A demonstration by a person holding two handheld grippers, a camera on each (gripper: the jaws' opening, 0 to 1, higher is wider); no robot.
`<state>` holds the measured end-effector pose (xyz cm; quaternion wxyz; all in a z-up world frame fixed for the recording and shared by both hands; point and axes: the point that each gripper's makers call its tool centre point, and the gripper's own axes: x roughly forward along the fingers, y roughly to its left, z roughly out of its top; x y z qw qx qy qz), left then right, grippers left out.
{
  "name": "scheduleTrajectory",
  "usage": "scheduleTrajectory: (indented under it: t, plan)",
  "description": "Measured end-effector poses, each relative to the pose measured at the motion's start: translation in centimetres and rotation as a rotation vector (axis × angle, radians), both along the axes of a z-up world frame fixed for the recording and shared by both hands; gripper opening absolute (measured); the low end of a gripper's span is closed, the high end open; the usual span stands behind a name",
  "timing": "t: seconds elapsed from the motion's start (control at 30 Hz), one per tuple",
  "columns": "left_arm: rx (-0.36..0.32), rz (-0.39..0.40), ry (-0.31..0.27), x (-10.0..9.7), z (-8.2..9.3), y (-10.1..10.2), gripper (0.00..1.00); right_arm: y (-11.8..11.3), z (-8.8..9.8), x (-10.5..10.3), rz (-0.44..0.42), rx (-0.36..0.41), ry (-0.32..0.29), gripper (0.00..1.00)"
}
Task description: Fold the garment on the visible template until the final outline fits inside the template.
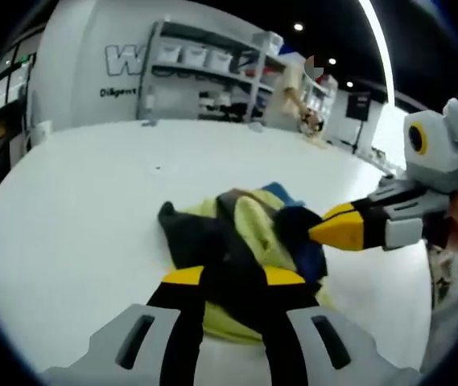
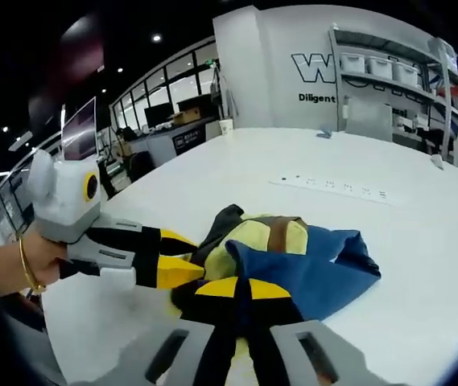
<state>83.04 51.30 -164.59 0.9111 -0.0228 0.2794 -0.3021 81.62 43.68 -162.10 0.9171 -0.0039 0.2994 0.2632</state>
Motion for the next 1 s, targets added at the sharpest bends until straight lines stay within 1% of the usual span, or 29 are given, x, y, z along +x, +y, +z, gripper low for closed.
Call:
scheduleTrajectory:
  t: [0.23,0.37,0.43,0.53,0.63,0.7,0.77,0.8,0.83,0.87,0.9,0.97,1.0]
  plan:
    - [0.002,-0.003,0.003,0.0,-0.2,-0.1,0.19,-0.6,0.7,0.0,-0.008,0.003,-0.013,0.00]
    - [0.000,-0.007,0.007,0.0,-0.3,-0.1,0.14,-1.0,1.3,-0.1,-0.004,0.005,-0.023,0.00]
    - [-0.020,-0.016,0.015,-0.2,-0.3,-0.6,0.13,-1.6,1.9,-0.2,-0.007,0.004,-0.036,0.00]
    - [-0.025,-0.017,0.031,-0.4,-0.4,-0.9,0.09,-4.1,3.1,-0.1,-0.030,-0.016,-0.066,0.00]
    - [-0.024,-0.021,0.033,-0.5,-0.4,-0.9,0.01,-5.0,3.3,0.0,-0.037,-0.023,-0.071,0.00]
    - [-0.020,-0.025,0.033,-0.7,-0.4,-0.9,0.00,-5.4,3.4,0.0,-0.040,-0.027,-0.074,0.00]
    - [-0.007,-0.040,0.025,-1.0,-0.1,-0.6,0.00,-7.4,3.7,0.2,-0.061,-0.054,-0.086,0.00]
    - [-0.004,-0.041,0.020,-0.8,-0.2,-0.3,0.00,-8.2,3.8,0.3,-0.071,-0.062,-0.084,0.00]
    - [-0.041,-0.046,-0.009,-0.9,1.0,-0.3,0.00,-9.3,4.2,0.4,-0.089,-0.069,-0.087,0.00]
    - [-0.045,-0.045,-0.005,-1.1,1.4,-0.3,0.00,-9.6,4.2,0.4,-0.092,-0.073,-0.088,0.00]
    - [-0.044,-0.046,-0.003,-1.1,1.5,-0.3,0.00,-9.8,4.2,0.4,-0.094,-0.076,-0.088,0.00]
    - [-0.031,-0.045,-0.010,-1.0,1.6,0.5,0.00,-11.1,4.1,0.5,-0.108,-0.098,-0.086,0.00]
    - [-0.030,-0.045,-0.012,-1.1,2.1,0.5,0.00,-11.7,4.2,0.5,-0.119,-0.100,-0.084,0.00]
